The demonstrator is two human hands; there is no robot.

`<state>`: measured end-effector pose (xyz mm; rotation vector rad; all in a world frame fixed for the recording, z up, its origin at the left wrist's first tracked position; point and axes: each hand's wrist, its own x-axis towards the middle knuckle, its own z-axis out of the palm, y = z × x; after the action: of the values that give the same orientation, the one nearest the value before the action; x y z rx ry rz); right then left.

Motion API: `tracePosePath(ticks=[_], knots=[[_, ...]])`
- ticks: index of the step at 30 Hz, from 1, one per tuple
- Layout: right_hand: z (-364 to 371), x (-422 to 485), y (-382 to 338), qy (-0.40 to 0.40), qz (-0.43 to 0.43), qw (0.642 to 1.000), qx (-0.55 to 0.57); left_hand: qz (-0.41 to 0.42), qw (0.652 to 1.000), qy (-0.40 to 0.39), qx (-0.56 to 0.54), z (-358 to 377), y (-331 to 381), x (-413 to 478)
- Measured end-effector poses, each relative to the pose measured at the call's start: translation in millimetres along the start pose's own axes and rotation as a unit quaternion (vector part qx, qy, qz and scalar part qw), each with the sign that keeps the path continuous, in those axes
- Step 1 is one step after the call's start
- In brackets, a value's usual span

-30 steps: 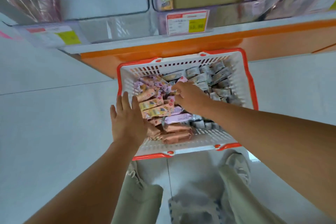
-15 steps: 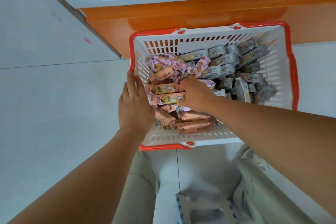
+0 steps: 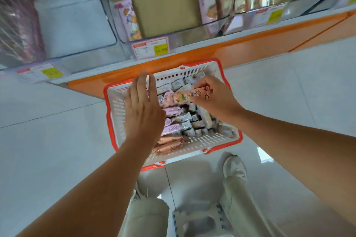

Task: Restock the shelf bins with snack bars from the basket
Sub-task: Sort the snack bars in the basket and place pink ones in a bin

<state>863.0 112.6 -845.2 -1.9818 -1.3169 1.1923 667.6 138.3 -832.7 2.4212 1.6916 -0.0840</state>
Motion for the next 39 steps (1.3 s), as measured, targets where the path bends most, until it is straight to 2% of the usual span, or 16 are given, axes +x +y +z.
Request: tracePosePath(ticks=[4,8,11,18,24,28,35,39], knots=[[-77.9,-12.3,0.3,0.112,-0.024,0.993,0.030,0.080,0.996,0.043,0.005,-41.2,67.5,33.9],[-143.4,-13.3,11.2,0.208,-0.061,0.975,0.047,0.138,0.990,-0.008,0.034,-66.7,128.9,59.0],[-189.5,-7.3,16.4,0.242,-0.074,0.965,0.071,0.136,0.989,-0.028,0.054,-75.0,162.2,74.2],[-266.9,30.3,14.7,0.234,-0.104,0.964,0.078,0.082,0.990,-0.091,0.070,-84.1,203.2,100.2],[-284.6,70.0,-0.3,0.225,-0.134,0.965,0.004,0.071,0.990,-0.111,0.055,-86.7,207.7,112.3],[-291.0,90.0,-13.2,0.236,-0.143,0.961,-0.002,0.089,0.989,-0.100,0.055,-82.2,207.7,120.0],[-286.6,122.8,-21.1,0.230,-0.137,0.949,-0.165,0.130,0.985,-0.109,0.046,-75.3,204.7,134.8],[-281.8,135.6,-20.7,0.205,-0.073,0.947,-0.238,0.144,0.983,-0.111,0.035,-72.5,198.8,136.0]])
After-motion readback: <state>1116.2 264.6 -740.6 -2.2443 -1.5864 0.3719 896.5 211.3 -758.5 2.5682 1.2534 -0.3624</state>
